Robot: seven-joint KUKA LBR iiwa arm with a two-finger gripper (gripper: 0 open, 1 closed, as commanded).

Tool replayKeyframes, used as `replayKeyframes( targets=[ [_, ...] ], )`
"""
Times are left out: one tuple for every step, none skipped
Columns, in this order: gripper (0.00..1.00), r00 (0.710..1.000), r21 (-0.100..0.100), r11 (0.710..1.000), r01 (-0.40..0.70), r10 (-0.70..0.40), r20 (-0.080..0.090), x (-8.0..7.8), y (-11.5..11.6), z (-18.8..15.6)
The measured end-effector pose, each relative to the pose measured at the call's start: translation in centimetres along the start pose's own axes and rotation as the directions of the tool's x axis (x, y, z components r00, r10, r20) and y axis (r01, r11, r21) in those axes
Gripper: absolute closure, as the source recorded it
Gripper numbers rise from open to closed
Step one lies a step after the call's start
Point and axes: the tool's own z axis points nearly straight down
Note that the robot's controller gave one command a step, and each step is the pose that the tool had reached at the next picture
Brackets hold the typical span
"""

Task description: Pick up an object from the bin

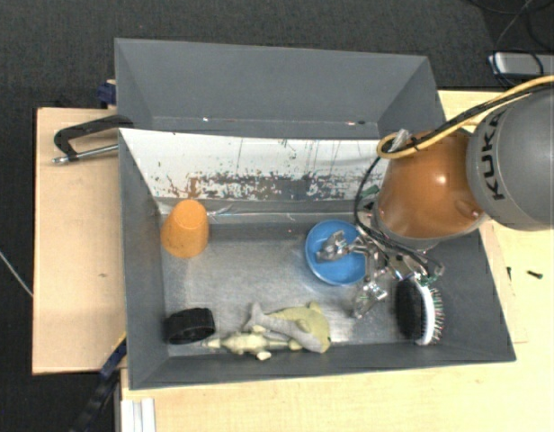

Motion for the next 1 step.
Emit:
replayKeyframes(
  targets=[
    [1.0, 1.0, 0.002, 1.0, -0.002, 0.002, 0.004, -0.11, -0.1, -0.16]
  ],
)
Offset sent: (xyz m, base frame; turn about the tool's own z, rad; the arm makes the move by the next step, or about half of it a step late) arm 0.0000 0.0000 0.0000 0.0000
